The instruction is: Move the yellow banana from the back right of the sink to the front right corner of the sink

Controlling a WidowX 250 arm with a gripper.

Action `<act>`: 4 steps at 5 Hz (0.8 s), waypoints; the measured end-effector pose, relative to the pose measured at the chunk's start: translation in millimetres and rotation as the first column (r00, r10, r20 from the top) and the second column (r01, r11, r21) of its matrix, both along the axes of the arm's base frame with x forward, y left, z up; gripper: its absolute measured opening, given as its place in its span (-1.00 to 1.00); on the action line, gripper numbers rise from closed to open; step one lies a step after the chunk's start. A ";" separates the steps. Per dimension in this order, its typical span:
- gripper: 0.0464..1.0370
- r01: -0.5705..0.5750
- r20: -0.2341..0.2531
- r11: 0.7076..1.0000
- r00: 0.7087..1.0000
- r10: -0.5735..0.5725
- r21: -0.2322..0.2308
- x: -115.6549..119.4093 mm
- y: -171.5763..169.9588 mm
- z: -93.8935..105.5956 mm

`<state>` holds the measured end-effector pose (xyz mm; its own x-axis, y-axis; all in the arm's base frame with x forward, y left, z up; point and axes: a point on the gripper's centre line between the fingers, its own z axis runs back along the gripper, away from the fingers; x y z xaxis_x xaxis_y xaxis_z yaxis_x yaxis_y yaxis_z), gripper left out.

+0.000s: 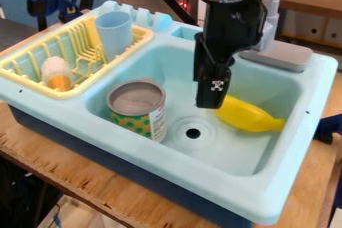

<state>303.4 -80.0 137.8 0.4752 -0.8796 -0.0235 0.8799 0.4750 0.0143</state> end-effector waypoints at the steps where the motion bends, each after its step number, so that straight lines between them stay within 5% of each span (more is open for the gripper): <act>1: 0.93 0.084 0.035 0.996 0.996 -0.083 -0.017 2.5 -2.7 -6.2; 4: 0.93 0.225 0.171 0.971 0.963 -0.209 -0.084 20.5 -22.0 -4.5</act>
